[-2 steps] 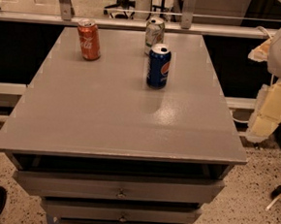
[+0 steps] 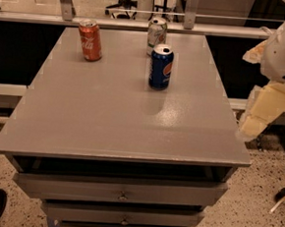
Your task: Knock pepsi can over
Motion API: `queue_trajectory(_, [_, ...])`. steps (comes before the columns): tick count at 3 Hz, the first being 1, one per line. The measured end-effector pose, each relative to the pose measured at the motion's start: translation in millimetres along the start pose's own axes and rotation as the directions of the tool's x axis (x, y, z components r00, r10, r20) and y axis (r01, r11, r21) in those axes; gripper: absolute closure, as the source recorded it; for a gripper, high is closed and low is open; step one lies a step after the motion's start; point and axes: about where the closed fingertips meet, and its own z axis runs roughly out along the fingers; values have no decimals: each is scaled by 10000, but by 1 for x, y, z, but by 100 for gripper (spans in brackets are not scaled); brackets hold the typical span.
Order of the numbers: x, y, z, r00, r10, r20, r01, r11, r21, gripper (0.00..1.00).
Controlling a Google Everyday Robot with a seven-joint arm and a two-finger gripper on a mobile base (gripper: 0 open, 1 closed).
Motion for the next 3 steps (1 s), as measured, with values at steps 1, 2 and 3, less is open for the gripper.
queue_trajectory(1, [-43,-10,42,9891,407,1415,-418,9991,50,0])
queue_trajectory(2, [-74,-23,70,9679,721,2408,-778,9969,143,0])
queue_trajectory(3, [-100,-44,94,9394,1140,3233,-1315,9908,329,0])
